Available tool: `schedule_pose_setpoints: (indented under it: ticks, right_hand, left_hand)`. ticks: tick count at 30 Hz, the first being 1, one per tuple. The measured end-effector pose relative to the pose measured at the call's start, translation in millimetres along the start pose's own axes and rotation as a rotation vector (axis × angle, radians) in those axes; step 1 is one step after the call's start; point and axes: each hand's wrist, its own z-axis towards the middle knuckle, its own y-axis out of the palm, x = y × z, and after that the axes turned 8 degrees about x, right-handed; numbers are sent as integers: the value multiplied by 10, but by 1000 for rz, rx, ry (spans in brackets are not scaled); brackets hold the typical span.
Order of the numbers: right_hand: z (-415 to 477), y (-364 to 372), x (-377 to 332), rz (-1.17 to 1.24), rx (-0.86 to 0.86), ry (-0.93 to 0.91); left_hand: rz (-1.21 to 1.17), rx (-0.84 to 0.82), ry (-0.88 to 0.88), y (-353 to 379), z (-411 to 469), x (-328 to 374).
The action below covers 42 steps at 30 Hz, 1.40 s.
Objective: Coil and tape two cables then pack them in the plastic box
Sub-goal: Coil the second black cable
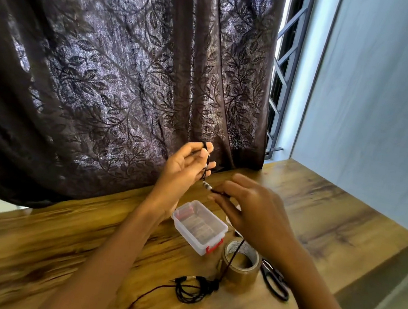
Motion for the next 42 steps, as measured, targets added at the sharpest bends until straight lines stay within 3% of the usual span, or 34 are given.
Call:
schedule_pose_setpoints:
  ticks: [9,17,22,28,31,34,38,42]
  right_hand:
    - [638,-279,212,177,-146,74]
    - [614,-52,510,553,-21,281]
    - [305,290,563,744,134,519]
    - [-100,626,348,578,57,626]
    - [-214,610,139,431,-127,546]
    - [-277,502,-19,212,-253,349]
    - [-256,292,-38,93,-198,201]
    - [-132,66,15,125,-139,231]
  left_hand:
    - [207,-180,-39,78,-191,-9]
    - [63,-152,30,37,-245,93]
    - [-65,-173,24,26,-219,216]
    - [-221,-199,-46,75,-148,312]
    - [-240,-149,-99,101,-119,277]
    - [-206,-96,-104,82,-83,191]
    - [-103,-51,-83,-19,-33,49]
    - [-27,-4,-90,-88,8,-51]
